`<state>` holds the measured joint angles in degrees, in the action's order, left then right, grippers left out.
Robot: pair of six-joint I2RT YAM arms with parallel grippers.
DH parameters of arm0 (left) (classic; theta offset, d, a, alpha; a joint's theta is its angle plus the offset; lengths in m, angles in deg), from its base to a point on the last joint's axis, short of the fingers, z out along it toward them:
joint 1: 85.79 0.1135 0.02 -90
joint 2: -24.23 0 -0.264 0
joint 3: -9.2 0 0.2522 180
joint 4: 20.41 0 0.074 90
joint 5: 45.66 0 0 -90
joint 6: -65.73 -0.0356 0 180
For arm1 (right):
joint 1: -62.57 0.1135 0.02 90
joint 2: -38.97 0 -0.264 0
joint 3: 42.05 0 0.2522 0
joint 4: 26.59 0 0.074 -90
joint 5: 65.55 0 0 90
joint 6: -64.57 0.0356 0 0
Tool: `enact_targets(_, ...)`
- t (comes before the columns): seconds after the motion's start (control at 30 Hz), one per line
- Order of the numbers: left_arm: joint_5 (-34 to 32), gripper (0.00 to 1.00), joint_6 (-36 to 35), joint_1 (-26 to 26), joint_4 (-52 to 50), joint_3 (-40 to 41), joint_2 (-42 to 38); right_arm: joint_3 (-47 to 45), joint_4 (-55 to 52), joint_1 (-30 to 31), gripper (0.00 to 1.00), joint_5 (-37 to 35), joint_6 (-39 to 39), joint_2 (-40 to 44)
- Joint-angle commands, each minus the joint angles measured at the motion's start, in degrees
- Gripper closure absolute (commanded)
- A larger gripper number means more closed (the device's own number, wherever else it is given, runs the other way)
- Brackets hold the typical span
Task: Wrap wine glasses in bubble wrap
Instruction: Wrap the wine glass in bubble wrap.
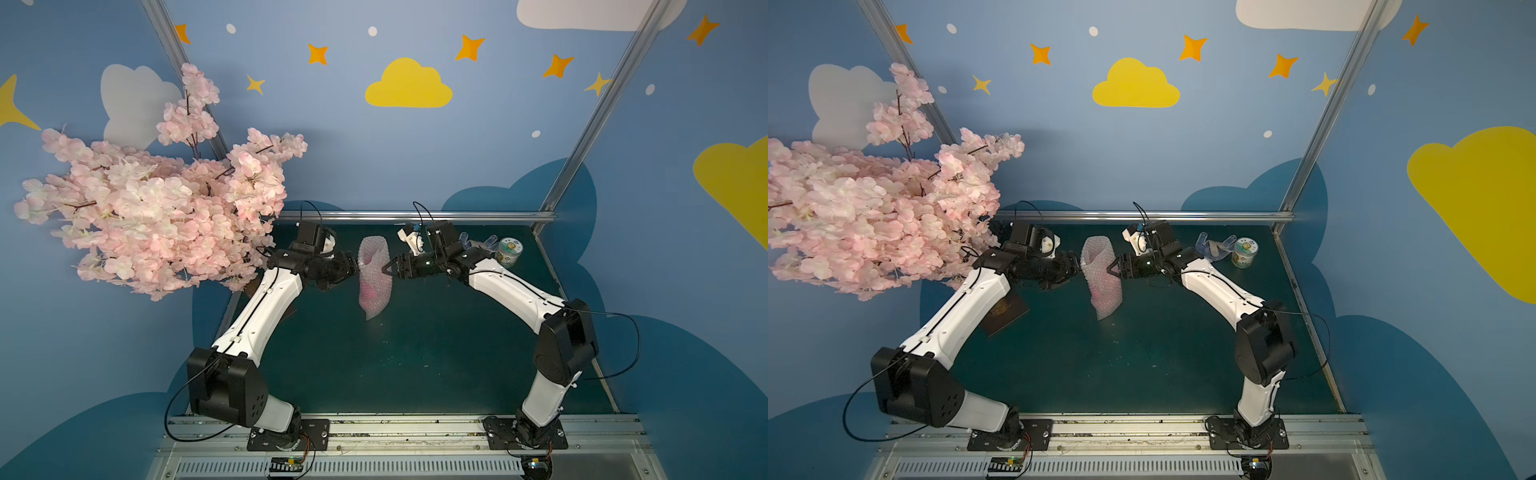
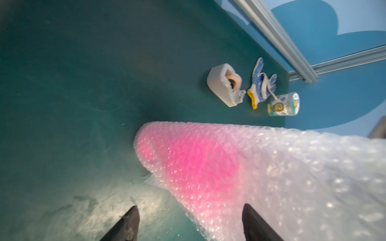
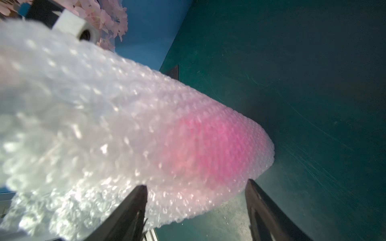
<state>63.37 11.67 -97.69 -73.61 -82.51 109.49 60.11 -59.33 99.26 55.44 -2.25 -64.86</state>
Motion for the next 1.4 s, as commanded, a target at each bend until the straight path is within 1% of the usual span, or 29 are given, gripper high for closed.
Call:
enact_targets(0.0,3.65,0.22,1.08,0.02,5.15,-0.09,2.28,2.66,-2.79,0.68,0.27,-0.75,-1.37,-2.52)
enact_targets(0.13,2.83,0.23,-0.32,-0.28,4.71,-0.73,4.45,5.14,-5.71,0.86,0.28,-1.54,-2.25,-5.54)
enact_targets(0.2,2.51,0.23,-0.89,-0.90,4.80,-0.74,5.30,6.36,-6.90,0.95,0.32,-1.31,-2.75,-7.22)
enact_targets(0.27,1.33,0.23,-1.86,-1.77,4.24,-1.19,6.18,7.23,-7.71,1.19,0.34,-2.02,-3.11,-8.51)
enact_targets(0.33,1.71,0.23,-1.83,-2.28,5.25,-1.02,6.87,8.60,-9.11,1.45,0.36,-2.90,-3.58,-9.87)
enact_targets(0.37,2.14,0.23,-1.84,-2.61,5.79,-1.21,7.29,9.69,-10.46,1.61,0.37,-3.47,-4.20,-10.71)
enact_targets(0.47,0.45,0.22,-2.45,-3.96,5.11,-2.42,8.92,13.38,-15.12,2.37,0.40,-5.44,-6.40,-13.10)
enact_targets(0.53,-0.02,0.22,-2.57,-4.57,4.99,-2.93,10.05,14.47,-16.19,2.47,0.40,-5.76,-6.74,-13.86)
enact_targets(0.63,-2.51,0.24,-3.37,-5.72,3.54,-3.82,12.03,15.04,-16.47,2.38,0.42,-5.40,-6.35,-14.84)
enact_targets(0.7,-5.10,0.28,-4.09,-6.63,2.27,-4.34,13.51,15.44,-15.96,2.00,0.43,-4.05,-5.26,-15.38)
enact_targets(0.73,-5.23,0.29,-4.43,-6.82,1.62,-4.55,14.22,15.75,-15.72,1.83,0.43,-3.31,-4.85,-15.56)
enact_targets(0.77,-7.88,0.31,-4.69,-7.12,0.77,-4.94,15.03,16.50,-15.90,1.67,0.43,-2.73,-4.56,-15.82)
enact_targets(0.83,-9.01,0.33,-5.09,-7.17,-1.72,-6.27,16.67,18.96,-17.79,1.68,0.44,-2.25,-5.03,-16.43)
enact_targets(0.93,-13.91,0.43,-4.93,-7.18,-5.01,-7.43,18.59,22.86,-21.33,1.55,0.42,-0.41,-5.99,-17.06)
enact_targets(1.03,-18.01,0.50,-4.16,-6.79,-6.37,-7.14,18.99,24.62,-23.86,0.79,0.36,2.42,-6.79,-15.99)
enact_targets(1.13,-17.71,0.54,-4.54,-6.11,-6.20,-6.73,19.50,25.85,-27.65,-0.92,0.31,5.81,-8.17,-13.54)
enact_targets(1.2,-17.44,0.56,-4.82,-5.98,-6.17,-6.70,19.73,25.77,-29.55,-2.23,0.31,6.91,-9.26,-11.97)
enact_targets(1.27,-16.85,0.57,-5.18,-6.03,-5.69,-6.51,19.84,25.37,-29.23,-3.43,0.31,5.95,-8.67,-10.68)
enact_targets(1.37,-16.02,0.57,-6.51,-6.15,-5.29,-6.58,19.73,23.86,-22.77,-4.02,0.31,0.56,-6.41,-10.37)
